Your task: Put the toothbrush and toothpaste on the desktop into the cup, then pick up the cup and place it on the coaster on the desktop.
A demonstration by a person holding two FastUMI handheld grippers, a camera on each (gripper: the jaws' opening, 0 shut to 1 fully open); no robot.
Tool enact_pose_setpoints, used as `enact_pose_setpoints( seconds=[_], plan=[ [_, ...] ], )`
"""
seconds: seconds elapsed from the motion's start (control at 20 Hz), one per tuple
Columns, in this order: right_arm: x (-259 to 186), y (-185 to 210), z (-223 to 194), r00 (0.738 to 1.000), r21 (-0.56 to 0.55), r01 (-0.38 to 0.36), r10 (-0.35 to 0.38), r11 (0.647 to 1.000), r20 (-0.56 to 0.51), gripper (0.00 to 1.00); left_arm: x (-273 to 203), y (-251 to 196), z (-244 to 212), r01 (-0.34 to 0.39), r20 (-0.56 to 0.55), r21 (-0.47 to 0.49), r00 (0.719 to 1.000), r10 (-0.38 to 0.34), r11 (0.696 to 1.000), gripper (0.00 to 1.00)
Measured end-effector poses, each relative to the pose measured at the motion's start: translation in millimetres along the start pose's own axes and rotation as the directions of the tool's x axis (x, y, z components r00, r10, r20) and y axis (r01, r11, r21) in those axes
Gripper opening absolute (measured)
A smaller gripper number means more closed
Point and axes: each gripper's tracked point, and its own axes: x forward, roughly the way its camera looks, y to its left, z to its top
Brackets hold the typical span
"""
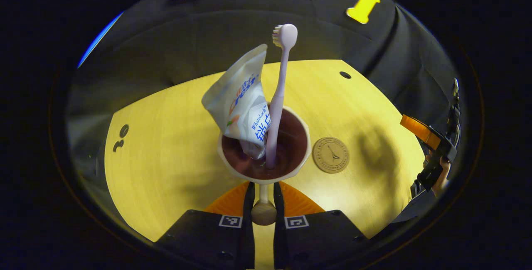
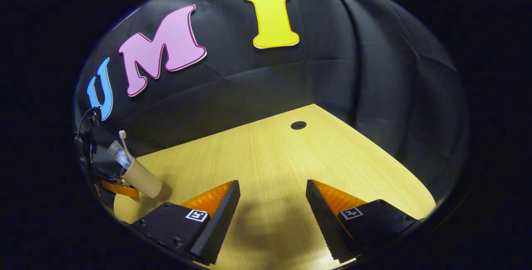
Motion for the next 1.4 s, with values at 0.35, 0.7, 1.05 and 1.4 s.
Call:
enact_pose_setpoints(
  seconds=[0.35,0.7,1.05,1.4],
  plan=[
    [-4.8,6.0,-1.3,1.0,0.021,-0.023,0.023,1.0,0.0,0.98,28.0,-69.9,10.9,0.097,-0.044,0.108,0.995,-0.092,0.989,0.22],
    [-1.7,8.1,-1.5,1.0,0.048,-0.022,0.021,0.999,0.005,0.98,46.9,-110.9,3.0,0.151,-0.098,0.175,0.986,-0.135,0.973,0.23],
    [-1.3,-5.2,-8.9,1.0,0.065,0.001,0.0,0.998,-0.019,0.98,51.7,-118.9,-7.0,0.138,-0.136,0.266,0.985,-0.104,0.954,0.24],
    [-3.3,-2.3,-13.4,0.999,0.066,-0.015,0.017,0.998,-0.03,0.98,33.8,-107.1,-8.2,0.113,-0.086,0.215,0.992,-0.097,0.97,0.76]
  ],
)
